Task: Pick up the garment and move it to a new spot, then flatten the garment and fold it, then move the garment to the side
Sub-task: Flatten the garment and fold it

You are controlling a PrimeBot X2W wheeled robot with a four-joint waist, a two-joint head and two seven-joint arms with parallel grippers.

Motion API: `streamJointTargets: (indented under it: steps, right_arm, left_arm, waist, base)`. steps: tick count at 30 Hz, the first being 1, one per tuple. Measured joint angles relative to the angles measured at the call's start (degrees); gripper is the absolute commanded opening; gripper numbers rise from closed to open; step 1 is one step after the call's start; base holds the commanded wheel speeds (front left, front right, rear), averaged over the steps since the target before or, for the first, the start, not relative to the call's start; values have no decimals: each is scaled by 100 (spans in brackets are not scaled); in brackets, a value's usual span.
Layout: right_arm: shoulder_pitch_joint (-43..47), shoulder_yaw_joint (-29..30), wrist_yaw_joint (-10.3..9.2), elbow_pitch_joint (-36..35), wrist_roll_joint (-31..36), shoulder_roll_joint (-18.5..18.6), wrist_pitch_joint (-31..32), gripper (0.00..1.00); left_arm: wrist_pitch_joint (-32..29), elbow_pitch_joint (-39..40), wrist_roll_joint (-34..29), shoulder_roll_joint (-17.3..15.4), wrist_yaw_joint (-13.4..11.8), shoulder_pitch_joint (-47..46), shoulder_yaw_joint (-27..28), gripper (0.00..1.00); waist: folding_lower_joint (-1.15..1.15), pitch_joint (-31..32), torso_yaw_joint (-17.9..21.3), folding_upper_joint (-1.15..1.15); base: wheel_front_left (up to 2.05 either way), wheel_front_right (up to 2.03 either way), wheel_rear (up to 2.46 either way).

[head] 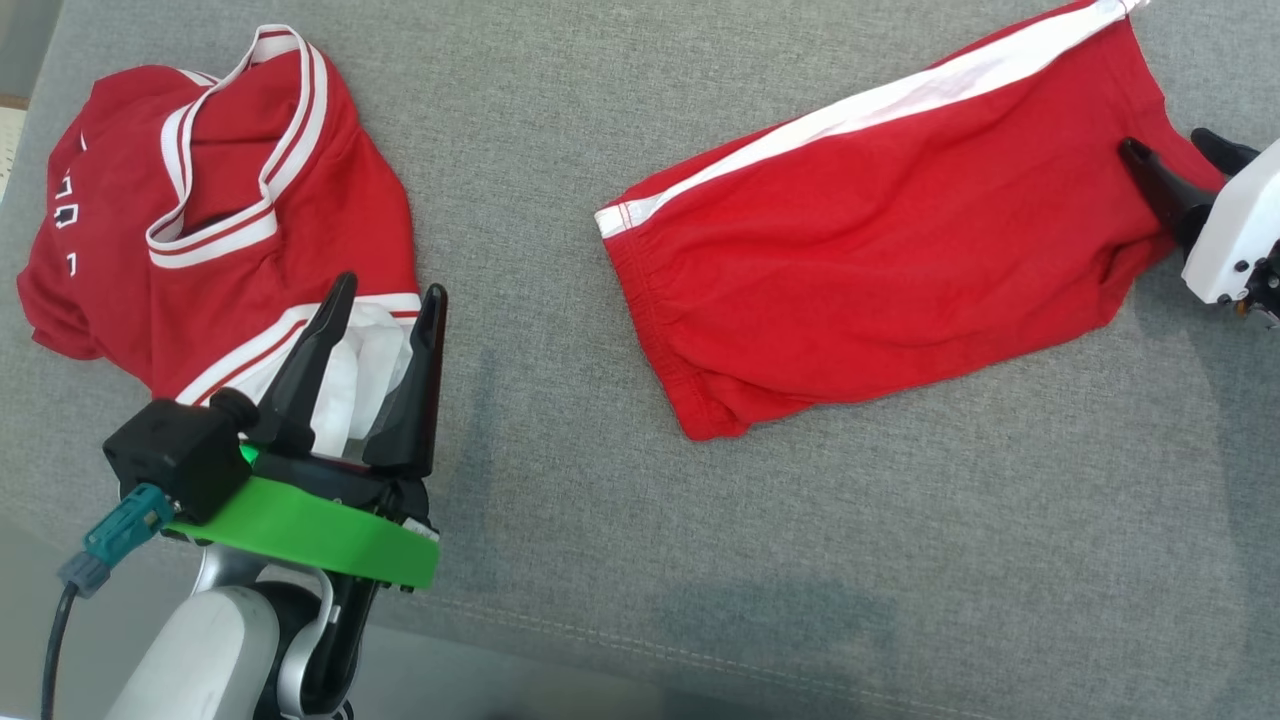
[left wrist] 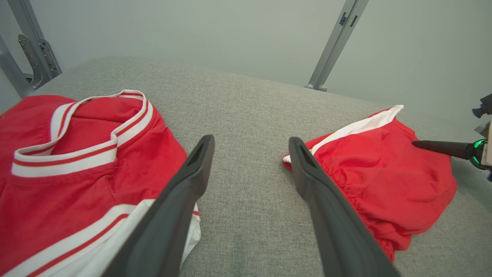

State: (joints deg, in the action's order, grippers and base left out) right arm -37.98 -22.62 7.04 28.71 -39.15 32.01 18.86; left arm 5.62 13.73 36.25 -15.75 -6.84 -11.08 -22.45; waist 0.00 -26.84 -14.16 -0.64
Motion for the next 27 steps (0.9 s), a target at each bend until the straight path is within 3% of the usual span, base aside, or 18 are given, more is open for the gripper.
streamJointTargets:
  steps: [1, 2, 4, 14, 27]
  right_arm:
    - [-1, 0, 0, -1, -41, -11, 49, 100]
    - [-1, 0, 0, 0, -81, -15, 97, 70]
    - [-2, 10, -1, -2, -187, -46, 149, 0]
    - [40, 171, 8, 25, -716, -331, 297, 0]
    - [816, 548, 44, -92, -1377, -604, 98, 0]
  left_arm:
    - [0, 14, -22, 5, 0, 2, 5, 100]
    - [0, 21, -38, 8, 0, 4, 8, 100]
    - [0, 22, -59, 16, 0, 19, 10, 100]
    - [-1, -8, -21, 63, -1, 204, 22, 100]
    - [-60, -207, 89, 47, 1, 426, -44, 100]
  waist:
    - [0, -5, -1, 0]
    - [0, -12, -1, 0]
    - [0, -18, -4, 0]
    - [0, 56, 162, 0]
    - [0, 384, 673, 0]
  base:
    - [0, 0, 0]
    - [0, 0, 0]
    - [0, 0, 0]
    - [0, 0, 0]
    - [0, 0, 0]
